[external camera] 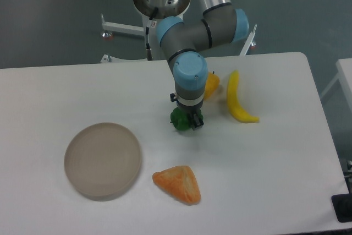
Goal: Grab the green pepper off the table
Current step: 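Lift the held green pepper up off the table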
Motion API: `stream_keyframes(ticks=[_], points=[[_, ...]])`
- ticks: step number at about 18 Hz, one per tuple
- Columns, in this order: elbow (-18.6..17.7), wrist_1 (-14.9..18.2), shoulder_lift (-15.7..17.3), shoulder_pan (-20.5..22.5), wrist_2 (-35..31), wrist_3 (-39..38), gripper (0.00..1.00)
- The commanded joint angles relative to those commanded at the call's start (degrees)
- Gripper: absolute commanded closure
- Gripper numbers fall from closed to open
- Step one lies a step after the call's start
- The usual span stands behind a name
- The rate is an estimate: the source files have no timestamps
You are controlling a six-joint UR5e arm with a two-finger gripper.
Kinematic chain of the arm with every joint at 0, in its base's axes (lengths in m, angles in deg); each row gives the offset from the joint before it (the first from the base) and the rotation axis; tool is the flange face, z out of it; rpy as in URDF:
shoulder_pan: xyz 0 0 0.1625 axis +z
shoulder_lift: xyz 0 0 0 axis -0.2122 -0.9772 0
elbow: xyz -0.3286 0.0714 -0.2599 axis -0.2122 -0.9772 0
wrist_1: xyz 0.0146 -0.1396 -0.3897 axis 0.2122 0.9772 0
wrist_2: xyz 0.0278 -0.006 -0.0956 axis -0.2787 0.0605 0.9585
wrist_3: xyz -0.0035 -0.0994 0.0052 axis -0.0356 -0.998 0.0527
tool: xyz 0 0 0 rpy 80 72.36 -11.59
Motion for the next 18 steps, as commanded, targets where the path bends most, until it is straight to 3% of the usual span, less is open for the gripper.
stream_keyframes(ticks=[8, 18], points=[[10.8, 0.1, -1.0, 1.1, 0.3, -2.5, 0.51], [11.5, 0.0, -1.1, 2.5, 0.2, -2.4, 0.51]])
